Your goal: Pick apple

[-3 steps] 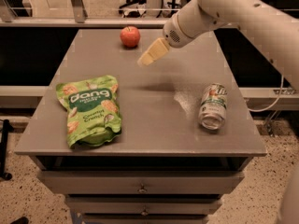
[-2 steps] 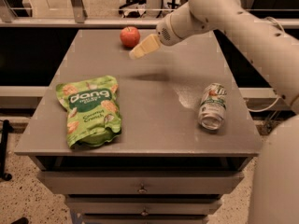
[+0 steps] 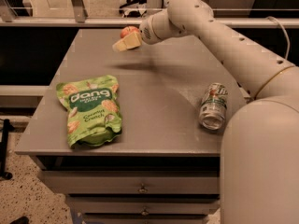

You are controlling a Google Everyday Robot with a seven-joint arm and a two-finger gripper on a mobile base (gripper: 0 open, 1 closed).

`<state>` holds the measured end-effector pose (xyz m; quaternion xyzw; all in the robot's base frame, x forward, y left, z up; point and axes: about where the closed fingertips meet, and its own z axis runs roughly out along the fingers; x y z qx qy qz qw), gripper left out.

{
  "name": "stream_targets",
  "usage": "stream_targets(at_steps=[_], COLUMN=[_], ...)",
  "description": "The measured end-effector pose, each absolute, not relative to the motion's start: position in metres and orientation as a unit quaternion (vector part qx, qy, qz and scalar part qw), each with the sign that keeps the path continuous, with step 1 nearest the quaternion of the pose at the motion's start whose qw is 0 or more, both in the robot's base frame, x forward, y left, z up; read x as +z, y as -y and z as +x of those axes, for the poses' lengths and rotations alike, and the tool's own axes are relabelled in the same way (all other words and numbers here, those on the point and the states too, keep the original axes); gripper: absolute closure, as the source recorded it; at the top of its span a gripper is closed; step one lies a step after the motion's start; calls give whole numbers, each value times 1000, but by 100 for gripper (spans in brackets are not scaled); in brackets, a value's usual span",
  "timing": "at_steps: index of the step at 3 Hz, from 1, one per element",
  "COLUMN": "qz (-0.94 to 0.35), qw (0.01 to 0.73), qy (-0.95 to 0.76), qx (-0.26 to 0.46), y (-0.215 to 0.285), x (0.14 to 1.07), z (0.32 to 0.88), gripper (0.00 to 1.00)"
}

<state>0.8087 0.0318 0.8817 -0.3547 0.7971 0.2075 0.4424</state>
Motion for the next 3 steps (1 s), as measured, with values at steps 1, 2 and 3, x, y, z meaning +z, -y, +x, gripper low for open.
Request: stream_targets(at_steps=[1,2,3], qz=[-344,-342,-339], qw=[453,455,452], qy=[-798,-801,-808], qx=[201,185,165], y=[-47,-57,-56], x=[871,862,852], z=[835,854,871], gripper=[0,0,22])
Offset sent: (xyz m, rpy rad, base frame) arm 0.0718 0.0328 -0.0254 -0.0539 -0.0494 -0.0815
